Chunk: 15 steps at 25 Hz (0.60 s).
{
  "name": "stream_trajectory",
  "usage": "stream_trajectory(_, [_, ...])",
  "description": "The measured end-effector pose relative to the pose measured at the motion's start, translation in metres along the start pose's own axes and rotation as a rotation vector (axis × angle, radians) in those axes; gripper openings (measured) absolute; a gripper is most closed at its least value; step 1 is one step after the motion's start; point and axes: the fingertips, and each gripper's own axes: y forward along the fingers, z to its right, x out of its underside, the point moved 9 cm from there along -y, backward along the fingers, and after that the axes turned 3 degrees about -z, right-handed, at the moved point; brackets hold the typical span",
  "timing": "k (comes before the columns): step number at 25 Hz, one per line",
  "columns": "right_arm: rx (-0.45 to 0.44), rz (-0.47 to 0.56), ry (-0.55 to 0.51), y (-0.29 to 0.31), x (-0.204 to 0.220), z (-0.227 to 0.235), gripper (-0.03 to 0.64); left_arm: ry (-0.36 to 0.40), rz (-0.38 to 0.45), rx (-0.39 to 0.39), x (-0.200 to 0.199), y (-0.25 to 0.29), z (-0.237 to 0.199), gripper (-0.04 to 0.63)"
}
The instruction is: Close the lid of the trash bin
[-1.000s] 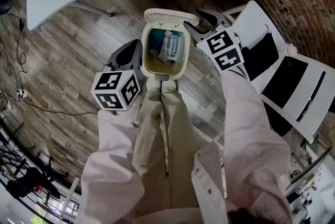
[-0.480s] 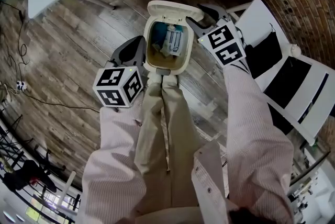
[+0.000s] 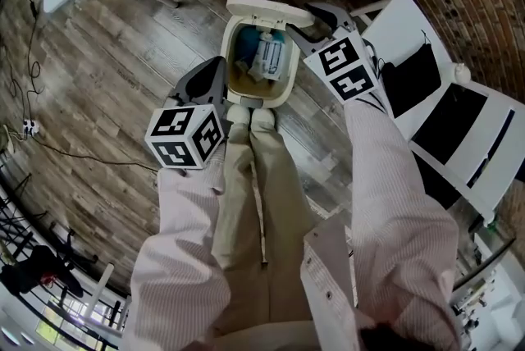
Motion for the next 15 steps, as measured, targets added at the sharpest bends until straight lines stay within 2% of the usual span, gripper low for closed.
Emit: stream_trajectory(15, [-0.026,0.074,0.070,-0.013,0.017,-0.035,0.209,-0.021,-0.017,0.008,0.032,-0.015,0.004,-0.006])
